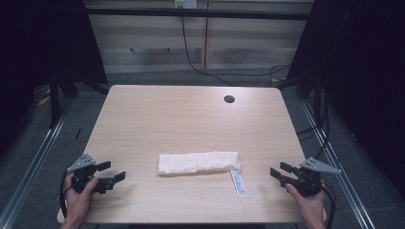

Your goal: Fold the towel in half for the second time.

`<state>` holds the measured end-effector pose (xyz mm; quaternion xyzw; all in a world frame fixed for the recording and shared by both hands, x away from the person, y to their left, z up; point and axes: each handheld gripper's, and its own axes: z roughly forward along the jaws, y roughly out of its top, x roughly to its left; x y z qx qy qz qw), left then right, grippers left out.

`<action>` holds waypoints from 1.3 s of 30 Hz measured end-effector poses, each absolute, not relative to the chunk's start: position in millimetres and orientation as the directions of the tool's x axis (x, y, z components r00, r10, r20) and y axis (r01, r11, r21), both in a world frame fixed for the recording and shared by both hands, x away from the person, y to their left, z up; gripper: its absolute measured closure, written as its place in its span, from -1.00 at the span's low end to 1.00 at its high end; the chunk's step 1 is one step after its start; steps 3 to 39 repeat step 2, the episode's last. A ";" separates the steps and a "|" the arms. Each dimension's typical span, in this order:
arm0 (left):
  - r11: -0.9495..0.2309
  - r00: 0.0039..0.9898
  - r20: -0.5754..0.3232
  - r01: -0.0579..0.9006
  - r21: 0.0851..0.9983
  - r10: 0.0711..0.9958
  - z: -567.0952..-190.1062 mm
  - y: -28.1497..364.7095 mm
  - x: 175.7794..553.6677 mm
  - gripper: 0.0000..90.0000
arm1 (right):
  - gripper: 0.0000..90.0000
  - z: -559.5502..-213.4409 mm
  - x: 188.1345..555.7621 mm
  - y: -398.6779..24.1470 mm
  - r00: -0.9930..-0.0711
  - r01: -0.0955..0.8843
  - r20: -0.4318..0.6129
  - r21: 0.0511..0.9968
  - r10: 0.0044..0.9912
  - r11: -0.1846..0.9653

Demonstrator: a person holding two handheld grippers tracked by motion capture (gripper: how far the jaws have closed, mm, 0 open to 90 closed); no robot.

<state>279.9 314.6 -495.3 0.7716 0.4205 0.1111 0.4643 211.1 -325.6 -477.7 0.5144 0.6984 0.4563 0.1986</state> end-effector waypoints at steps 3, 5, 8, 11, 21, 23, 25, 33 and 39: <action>-0.206 0.615 -0.224 0.549 0.810 0.756 -495.8 313.5 280.7 -0.65 | -0.04 -478.7 213.1 -324.8 -0.392 0.541 0.195 0.839 0.899 0.054; -0.206 0.615 -0.224 0.549 0.810 0.756 -495.8 313.5 280.7 -0.65 | -0.04 -478.7 213.1 -324.8 -0.392 0.541 0.195 0.839 0.899 0.054; -0.206 0.615 -0.224 0.549 0.810 0.756 -495.8 313.5 280.7 -0.65 | -0.04 -478.7 213.1 -324.8 -0.392 0.541 0.195 0.839 0.899 0.054; -0.206 0.615 -0.224 0.549 0.810 0.756 -495.8 313.5 280.7 -0.65 | -0.04 -478.7 213.1 -324.8 -0.392 0.541 0.195 0.839 0.899 0.054; -0.206 0.615 -0.224 0.549 0.810 0.756 -495.8 313.5 280.7 -0.65 | -0.04 -478.7 213.1 -324.8 -0.392 0.541 0.195 0.839 0.899 0.054; -0.206 0.615 -0.224 0.549 0.810 0.756 -495.8 313.5 280.7 -0.65 | -0.04 -478.7 213.1 -324.8 -0.392 0.541 0.195 0.839 0.899 0.054; -0.206 0.615 -0.224 0.549 0.810 0.756 -495.8 313.5 280.7 -0.65 | -0.04 -478.7 213.1 -324.8 -0.392 0.541 0.195 0.839 0.899 0.054; -0.206 0.615 -0.224 0.549 0.810 0.756 -495.8 313.5 280.7 -0.65 | -0.04 -478.7 213.1 -324.8 -0.392 0.541 0.195 0.839 0.899 0.054; -0.206 0.615 -0.224 0.549 0.810 0.756 -495.8 313.5 280.7 -0.65 | -0.04 -478.7 213.1 -324.8 -0.392 0.541 0.195 0.839 0.899 0.054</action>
